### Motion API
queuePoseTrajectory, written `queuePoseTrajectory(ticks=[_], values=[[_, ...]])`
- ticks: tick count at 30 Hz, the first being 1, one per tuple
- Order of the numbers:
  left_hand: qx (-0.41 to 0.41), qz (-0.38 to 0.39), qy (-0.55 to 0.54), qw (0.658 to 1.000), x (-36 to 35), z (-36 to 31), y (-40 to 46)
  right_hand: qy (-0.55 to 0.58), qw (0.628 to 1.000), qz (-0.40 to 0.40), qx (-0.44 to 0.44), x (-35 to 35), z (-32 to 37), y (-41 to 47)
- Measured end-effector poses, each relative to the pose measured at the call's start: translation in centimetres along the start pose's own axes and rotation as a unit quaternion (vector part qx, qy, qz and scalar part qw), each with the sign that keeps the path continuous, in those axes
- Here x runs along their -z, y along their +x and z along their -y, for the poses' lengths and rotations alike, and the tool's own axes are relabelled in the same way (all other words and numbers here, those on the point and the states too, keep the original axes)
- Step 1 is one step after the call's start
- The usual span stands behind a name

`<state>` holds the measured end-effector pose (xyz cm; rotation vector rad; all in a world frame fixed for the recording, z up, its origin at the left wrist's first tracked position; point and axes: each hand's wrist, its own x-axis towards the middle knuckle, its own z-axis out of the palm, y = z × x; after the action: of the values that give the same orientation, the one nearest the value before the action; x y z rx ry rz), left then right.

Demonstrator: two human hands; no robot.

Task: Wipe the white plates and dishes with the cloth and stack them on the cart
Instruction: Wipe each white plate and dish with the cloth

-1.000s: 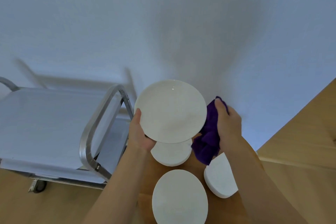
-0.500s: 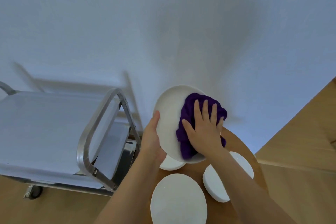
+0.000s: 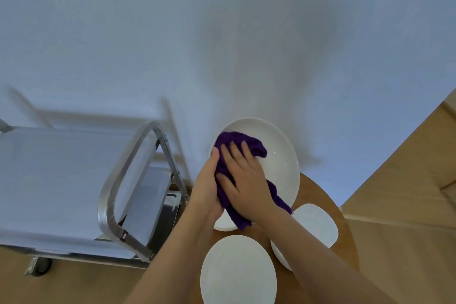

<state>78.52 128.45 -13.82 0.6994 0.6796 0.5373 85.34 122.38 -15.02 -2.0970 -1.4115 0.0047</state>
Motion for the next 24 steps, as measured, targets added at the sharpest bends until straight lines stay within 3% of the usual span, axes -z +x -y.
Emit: queuePoseTrajectory(ticks=[5, 10, 15, 19, 24], values=[[0.052, 0.002, -0.032, 0.998, 1.6, -1.1, 0.5, -0.037, 0.988, 0.112, 0.099, 0.4, -2.4, -2.1], [0.067, 0.033, -0.026, 0.997, 3.0, -1.0, 0.4, -0.112, 0.980, 0.158, 0.050, 0.8, -6.2, -4.5], [0.019, -0.020, 0.081, 0.996, 2.9, 0.0, -0.5, -0.156, 0.985, 0.064, -0.034, 0.7, -6.9, -4.4], [0.012, -0.036, 0.110, 0.993, 2.4, 0.6, -0.8, -0.119, 0.983, 0.048, -0.133, -0.8, -6.3, -3.0], [0.035, -0.030, 0.107, 0.993, 2.5, 1.1, -1.4, -0.032, 0.990, 0.033, -0.136, -2.1, -2.6, -1.7]])
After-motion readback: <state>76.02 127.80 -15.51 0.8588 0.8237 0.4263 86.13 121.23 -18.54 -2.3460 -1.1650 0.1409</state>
